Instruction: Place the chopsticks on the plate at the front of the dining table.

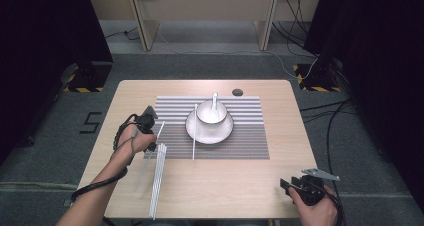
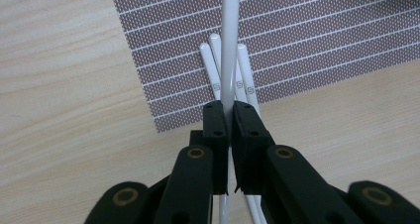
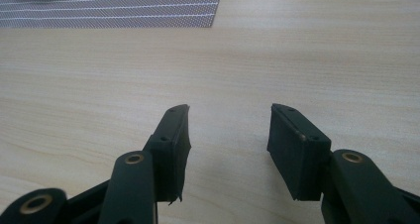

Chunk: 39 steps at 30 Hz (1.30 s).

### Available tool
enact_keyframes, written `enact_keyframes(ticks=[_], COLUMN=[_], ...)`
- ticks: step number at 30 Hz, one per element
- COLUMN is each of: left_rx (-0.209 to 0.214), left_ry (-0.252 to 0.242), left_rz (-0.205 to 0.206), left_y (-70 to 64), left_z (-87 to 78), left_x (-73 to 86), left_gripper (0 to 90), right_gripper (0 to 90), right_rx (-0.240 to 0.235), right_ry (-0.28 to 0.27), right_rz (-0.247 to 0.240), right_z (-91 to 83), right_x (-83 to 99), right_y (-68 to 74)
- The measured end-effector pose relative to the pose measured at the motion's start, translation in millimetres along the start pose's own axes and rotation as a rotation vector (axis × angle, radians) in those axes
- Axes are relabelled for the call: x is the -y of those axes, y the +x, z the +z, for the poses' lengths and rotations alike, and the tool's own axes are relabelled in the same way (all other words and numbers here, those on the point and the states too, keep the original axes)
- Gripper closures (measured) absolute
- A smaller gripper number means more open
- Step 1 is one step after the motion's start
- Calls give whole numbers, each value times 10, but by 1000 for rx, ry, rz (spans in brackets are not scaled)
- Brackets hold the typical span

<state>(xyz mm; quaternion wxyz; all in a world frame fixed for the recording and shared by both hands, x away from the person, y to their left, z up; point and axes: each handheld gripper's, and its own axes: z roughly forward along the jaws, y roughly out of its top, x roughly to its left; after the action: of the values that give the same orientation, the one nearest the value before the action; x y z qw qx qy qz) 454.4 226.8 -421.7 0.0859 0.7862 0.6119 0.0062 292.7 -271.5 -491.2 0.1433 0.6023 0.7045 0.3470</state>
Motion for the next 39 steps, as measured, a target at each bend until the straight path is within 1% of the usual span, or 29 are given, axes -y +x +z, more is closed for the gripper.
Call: enact_keyframes(ticks=[33, 39], left_rx=[6, 2], left_ry=[-14, -7], left_rz=[-11, -5], left_y=[-77, -100], left_z=[-24, -29], left_x=[-155, -180], left_gripper=[853, 853], right_gripper=[509, 509], right_rx=[-3, -4], right_ry=[4, 3], right_rz=[1, 2], right_z=[6, 8], right_x=[-2, -1], right_y=[0, -3])
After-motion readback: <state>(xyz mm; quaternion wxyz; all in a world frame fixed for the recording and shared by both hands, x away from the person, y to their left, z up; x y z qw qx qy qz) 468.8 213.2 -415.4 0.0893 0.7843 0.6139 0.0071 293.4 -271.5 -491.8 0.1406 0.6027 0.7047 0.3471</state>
